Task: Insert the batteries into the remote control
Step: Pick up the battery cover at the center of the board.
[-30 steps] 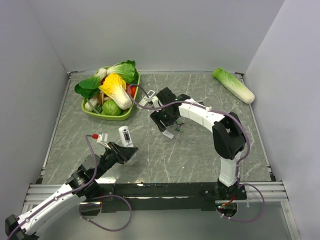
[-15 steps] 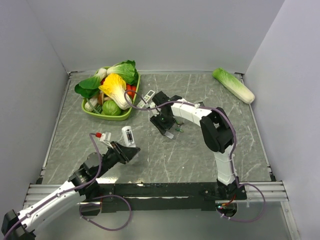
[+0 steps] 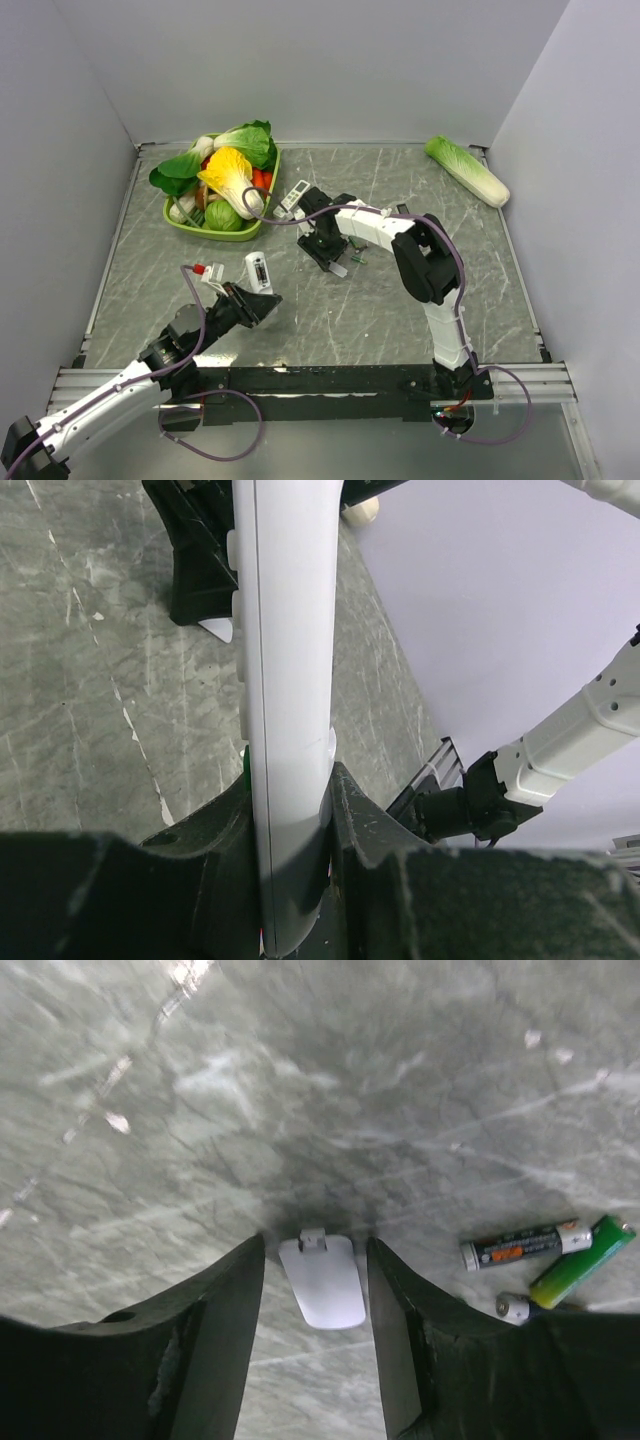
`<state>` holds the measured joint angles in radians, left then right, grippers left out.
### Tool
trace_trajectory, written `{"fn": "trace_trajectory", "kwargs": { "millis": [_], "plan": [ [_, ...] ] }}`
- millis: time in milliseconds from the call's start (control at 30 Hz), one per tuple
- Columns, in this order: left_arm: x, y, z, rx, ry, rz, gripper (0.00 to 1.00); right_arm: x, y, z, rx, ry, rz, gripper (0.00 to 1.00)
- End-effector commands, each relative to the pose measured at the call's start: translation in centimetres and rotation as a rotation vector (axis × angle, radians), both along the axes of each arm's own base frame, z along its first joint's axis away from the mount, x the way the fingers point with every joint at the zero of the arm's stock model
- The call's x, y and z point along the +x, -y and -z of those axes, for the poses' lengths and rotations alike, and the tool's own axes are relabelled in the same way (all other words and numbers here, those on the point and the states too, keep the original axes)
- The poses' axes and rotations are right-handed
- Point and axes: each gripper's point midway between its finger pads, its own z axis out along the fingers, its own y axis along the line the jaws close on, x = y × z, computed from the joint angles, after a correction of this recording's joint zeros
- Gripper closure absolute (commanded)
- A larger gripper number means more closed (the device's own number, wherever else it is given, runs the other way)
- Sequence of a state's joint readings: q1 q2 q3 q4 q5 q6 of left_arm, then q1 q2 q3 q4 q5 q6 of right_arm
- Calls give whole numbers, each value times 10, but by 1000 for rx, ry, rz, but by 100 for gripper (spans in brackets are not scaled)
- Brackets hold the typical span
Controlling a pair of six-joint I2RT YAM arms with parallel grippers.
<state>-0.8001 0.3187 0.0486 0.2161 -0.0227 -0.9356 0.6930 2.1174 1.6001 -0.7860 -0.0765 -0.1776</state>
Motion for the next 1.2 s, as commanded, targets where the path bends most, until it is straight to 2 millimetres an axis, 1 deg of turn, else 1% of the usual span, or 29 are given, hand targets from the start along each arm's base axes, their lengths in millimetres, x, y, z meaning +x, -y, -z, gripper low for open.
{"fn": "trace_trajectory", "kwargs": {
  "millis": [0, 167, 300, 400, 433, 500, 567, 600, 633, 700, 733, 800, 833, 867, 900, 967, 1000, 1033, 1067, 1100, 1167],
  "plan": [
    [-2, 2, -3, -16, 41, 18, 99, 2, -4, 4, -16, 5, -17, 50],
    [-2, 1, -3, -18, 41, 16, 99, -1, -5, 9, -25, -4, -23, 51],
    [-2, 1, -5, -22, 44, 16, 99, -3, -4, 9, -27, -3, -24, 57],
    [-2, 1, -4, -21, 43, 16, 99, -3, -7, 4, -2, 9, -27, 64],
    [-2, 1, -4, -23, 43, 16, 99, -4, -6, 0, 11, 16, -27, 67],
    [-2, 2, -4, -29, 45, 16, 99, -6, -9, -4, 33, 24, -28, 68],
    [-2, 2, -4, -33, 48, 16, 99, -4, -9, -13, 45, 45, -19, 69],
    [-2, 2, -5, -37, 50, 16, 99, -5, -7, -13, 43, 48, -13, 69],
    [-3, 3, -5, -37, 52, 25, 98, -4, -8, -22, 55, 68, -7, 72],
    [-4, 4, -3, -32, 53, 33, 99, -5, -9, -30, 68, 87, -1, 73],
    [-3, 5, -6, -38, 62, 34, 99, -4, -9, -41, 91, 112, 13, 73],
    [-3, 5, -6, -34, 73, 39, 99, -6, -9, -51, 116, 136, 27, 73],
    [-3, 6, -8, -37, 84, 39, 99, -4, -12, -65, 156, 168, 42, 74],
    [-3, 6, -9, -36, 89, 41, 99, -5, -15, -72, 184, 178, 43, 74],
    [-2, 6, -10, -26, 108, 39, 99, -8, -16, -86, 215, 200, 57, 74],
    [0, 6, -14, -14, 144, 37, 99, -8, -19, -100, 252, 238, 73, 75],
    [0, 6, -14, -10, 150, 37, 99, -12, -22, -114, 281, 265, 83, 76],
    [0, 6, -19, -14, 172, 37, 99, -12, -27, -123, 307, 290, 81, 76],
    [1, 6, -20, -4, 194, 37, 99, -15, -27, -128, 316, 308, 85, 76],
    [1, 6, -21, 1, 205, 39, 99, -21, -33, -144, 352, 336, 81, 76],
    [0, 7, -22, 19, 241, 50, 99, -25, -40, -160, 395, 380, 82, 75]
  ]
}}
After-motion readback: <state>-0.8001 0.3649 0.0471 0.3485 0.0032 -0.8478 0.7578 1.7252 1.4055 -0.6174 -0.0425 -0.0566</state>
